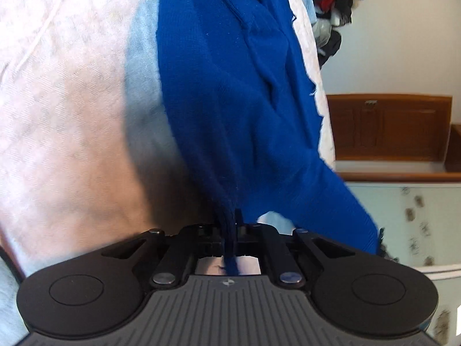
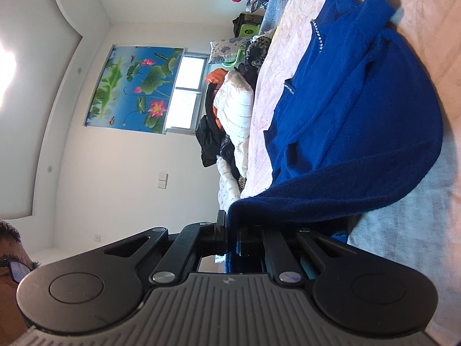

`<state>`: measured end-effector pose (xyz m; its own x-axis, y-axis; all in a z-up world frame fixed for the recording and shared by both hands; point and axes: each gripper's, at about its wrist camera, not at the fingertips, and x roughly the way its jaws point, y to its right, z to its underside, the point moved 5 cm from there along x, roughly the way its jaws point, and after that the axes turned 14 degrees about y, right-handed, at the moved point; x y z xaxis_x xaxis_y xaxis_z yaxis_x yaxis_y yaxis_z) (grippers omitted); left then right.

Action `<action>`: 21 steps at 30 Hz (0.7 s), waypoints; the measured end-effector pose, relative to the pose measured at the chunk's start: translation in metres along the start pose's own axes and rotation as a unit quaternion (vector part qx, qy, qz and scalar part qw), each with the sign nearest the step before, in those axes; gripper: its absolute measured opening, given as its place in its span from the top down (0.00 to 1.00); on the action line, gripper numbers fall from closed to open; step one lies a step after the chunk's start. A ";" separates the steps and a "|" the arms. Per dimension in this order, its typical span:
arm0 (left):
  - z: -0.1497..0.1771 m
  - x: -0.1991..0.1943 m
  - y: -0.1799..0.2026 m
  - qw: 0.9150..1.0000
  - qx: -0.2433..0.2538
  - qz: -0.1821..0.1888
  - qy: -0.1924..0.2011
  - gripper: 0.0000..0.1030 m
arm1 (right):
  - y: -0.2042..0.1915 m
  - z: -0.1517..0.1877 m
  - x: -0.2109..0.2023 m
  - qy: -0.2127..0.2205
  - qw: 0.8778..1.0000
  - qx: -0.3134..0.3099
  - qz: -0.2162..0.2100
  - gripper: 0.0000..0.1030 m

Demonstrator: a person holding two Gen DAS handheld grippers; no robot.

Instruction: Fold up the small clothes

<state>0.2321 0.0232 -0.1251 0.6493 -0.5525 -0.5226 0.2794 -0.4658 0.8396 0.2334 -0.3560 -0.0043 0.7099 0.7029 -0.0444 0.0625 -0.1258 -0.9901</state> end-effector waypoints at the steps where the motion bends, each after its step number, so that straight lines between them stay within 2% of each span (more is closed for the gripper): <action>1: 0.000 -0.005 0.003 1.000 0.014 0.007 -0.004 0.96 | 0.001 0.000 -0.003 0.004 1.000 0.000 0.002 0.89; 5: -0.016 -0.035 0.017 0.997 0.061 0.032 0.020 0.96 | 0.003 -0.005 -0.013 0.016 1.000 0.000 0.006 0.89; 8: -0.039 -0.061 0.040 0.993 0.083 0.076 0.044 0.96 | 0.000 -0.010 -0.016 0.024 1.000 0.006 -0.004 0.89; 12: -0.086 -0.075 0.077 0.984 0.069 0.138 0.086 0.96 | -0.008 -0.026 -0.006 0.037 0.999 0.009 -0.030 0.89; 17: -0.144 -0.043 0.124 0.973 0.088 0.179 0.114 0.96 | -0.015 -0.081 0.025 0.089 0.994 0.017 -0.064 0.89; 20: -0.182 -0.001 0.138 0.973 0.082 0.175 0.124 0.96 | -0.001 -0.126 0.059 0.124 0.990 0.041 -0.056 0.89; 21: -0.193 0.017 0.139 0.974 0.088 0.162 0.131 0.96 | 0.009 -0.141 0.072 0.139 0.989 0.042 -0.036 0.88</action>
<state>0.4183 0.0821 0.0116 0.8474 -0.5064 -0.1594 -0.0813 -0.4204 0.9037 0.3843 -0.4057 0.0020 0.8722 0.4861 0.0533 0.0696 -0.0155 -0.9975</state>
